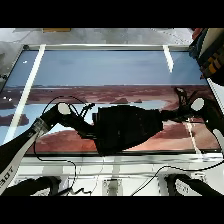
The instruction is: Fold the clothes and pants, and hang the long-sleeved shirts on hangers.
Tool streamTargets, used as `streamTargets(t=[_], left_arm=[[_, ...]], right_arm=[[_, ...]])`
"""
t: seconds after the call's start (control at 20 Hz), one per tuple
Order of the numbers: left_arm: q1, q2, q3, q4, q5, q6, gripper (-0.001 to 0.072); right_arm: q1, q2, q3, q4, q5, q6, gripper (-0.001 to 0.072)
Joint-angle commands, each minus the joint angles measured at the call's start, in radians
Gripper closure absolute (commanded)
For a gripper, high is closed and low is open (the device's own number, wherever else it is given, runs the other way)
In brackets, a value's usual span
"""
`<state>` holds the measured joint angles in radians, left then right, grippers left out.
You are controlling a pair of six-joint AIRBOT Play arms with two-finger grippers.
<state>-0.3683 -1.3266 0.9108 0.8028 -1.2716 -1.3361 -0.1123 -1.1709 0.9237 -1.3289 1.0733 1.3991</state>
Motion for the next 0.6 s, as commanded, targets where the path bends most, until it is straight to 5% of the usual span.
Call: streamTargets(t=[0.0,0.15,0.35,0.55], left_arm=[[0.003,0.0,-0.005,-0.002,0.023,-0.003,0.0014],[0.028,0.0,-0.005,-0.002,0.026,-0.003,0.0014],[0.056,0.0,-0.005,-0.002,0.027,-0.003,0.0016],[0.063,0.0,-0.005,-0.002,0.056,-0.003,0.0019]], right_arm=[[-0.009,-0.024,0.06,-0.051,-0.093,-0.006,0.0093],[-0.101,-0.153,0.185,-0.027,0.041,-0.013,0.0094],[-0.24,-0.351,0.274,0.24,0.338,-0.244,0.0092],[-0.259,-0.463,0.274,0.407,0.332,-0.333,0.0086]])
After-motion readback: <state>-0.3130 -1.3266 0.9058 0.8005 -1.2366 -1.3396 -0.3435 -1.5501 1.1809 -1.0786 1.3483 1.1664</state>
